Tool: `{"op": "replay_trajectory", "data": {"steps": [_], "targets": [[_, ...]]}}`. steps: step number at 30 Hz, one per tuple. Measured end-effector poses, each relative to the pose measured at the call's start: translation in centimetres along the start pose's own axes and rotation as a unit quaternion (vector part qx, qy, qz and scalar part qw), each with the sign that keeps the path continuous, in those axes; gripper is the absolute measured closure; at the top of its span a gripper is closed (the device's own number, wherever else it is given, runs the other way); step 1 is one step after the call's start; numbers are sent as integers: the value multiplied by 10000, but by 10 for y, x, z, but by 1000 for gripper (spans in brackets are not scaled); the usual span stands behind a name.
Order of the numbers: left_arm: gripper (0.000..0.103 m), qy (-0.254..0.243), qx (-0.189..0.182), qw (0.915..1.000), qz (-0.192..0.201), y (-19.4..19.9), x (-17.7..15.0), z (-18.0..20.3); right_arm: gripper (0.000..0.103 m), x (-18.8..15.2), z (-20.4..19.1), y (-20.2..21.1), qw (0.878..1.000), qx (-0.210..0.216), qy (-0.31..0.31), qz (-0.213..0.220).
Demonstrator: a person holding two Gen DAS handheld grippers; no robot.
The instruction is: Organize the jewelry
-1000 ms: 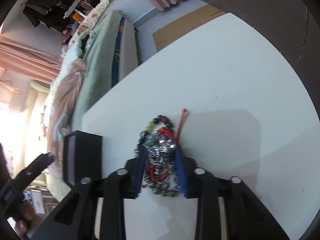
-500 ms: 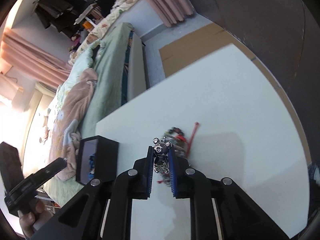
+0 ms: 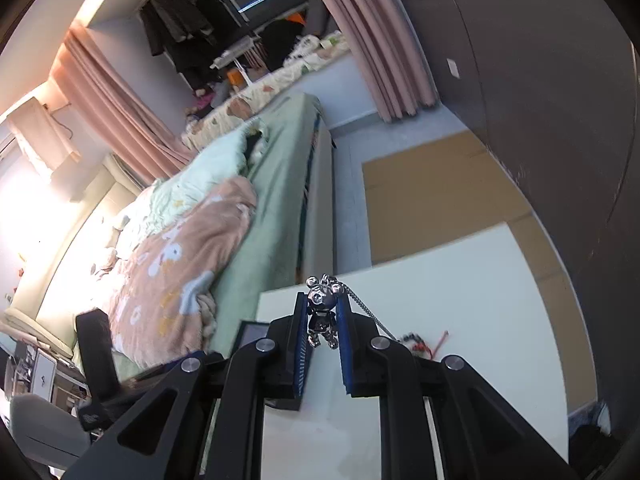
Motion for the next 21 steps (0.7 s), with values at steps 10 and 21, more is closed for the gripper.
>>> {"op": "replay_trajectory", "data": {"steps": [10, 21], "targets": [[28, 249, -74, 9995, 164, 22, -7, -27, 89, 37, -55, 63, 9972, -79, 495, 561], [21, 257, -139, 9988, 388, 51, -13, -35, 89, 65, -127, 110, 9901, 16, 1026, 957]]}}
Point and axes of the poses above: each gripper's, at about its wrist camera, not at the fingertips, and y roughly against the way its jaws point, z to its right, x to its top, the point moved 10 cm from there along -y, roughly the way its jaws point, and after that the axes turned 14 degrees about -z, right-handed, at the moved point
